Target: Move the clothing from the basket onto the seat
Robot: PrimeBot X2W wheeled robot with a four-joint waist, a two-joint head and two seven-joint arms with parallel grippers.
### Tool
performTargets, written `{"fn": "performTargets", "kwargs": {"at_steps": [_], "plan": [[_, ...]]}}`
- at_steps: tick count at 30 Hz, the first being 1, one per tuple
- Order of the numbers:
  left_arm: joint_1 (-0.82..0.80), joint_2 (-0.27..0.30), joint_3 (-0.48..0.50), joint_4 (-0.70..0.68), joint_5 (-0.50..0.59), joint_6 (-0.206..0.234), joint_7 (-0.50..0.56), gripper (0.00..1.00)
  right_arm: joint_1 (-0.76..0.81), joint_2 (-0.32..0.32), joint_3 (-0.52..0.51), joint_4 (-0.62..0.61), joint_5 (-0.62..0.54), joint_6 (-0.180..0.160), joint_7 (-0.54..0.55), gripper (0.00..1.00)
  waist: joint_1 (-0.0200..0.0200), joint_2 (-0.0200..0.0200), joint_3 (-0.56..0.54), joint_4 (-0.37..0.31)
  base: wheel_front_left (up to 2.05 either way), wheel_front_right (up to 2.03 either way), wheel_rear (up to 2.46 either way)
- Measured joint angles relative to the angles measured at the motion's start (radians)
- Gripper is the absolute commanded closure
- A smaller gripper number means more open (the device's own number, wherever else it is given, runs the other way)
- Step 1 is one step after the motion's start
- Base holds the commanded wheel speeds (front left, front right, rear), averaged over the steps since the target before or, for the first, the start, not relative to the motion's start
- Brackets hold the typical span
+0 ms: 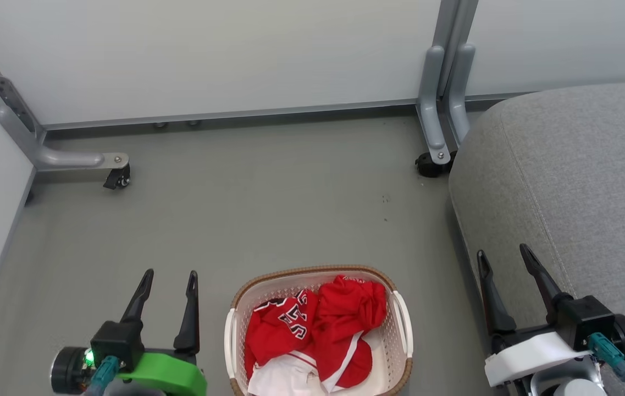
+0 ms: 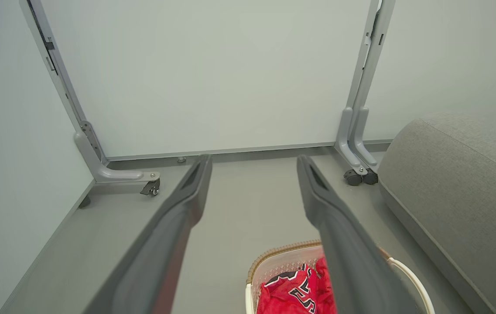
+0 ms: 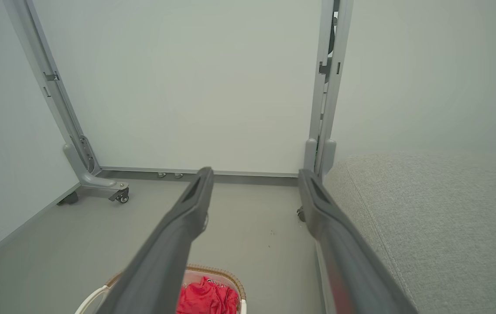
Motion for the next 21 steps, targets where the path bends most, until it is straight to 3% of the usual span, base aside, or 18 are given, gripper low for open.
{"fn": "performTargets", "kwargs": {"at_steps": [8,21], "plan": [[-0.153,-0.005,-0.156,0.087,-0.007,0.000,0.000,0.00,-0.082,-0.002,-0.001,-0.044,0.001,0.000,0.004,0.00,0.0000,0.0000,0.106,-0.004,0.00,0.00,0.00],[-0.473,-0.009,-0.385,0.429,-0.017,0.000,0.000,0.00,-0.255,-0.005,0.028,-0.087,0.027,0.000,-0.014,0.00,0.0001,0.0000,0.356,-0.045,0.00,0.00,0.00]]}}
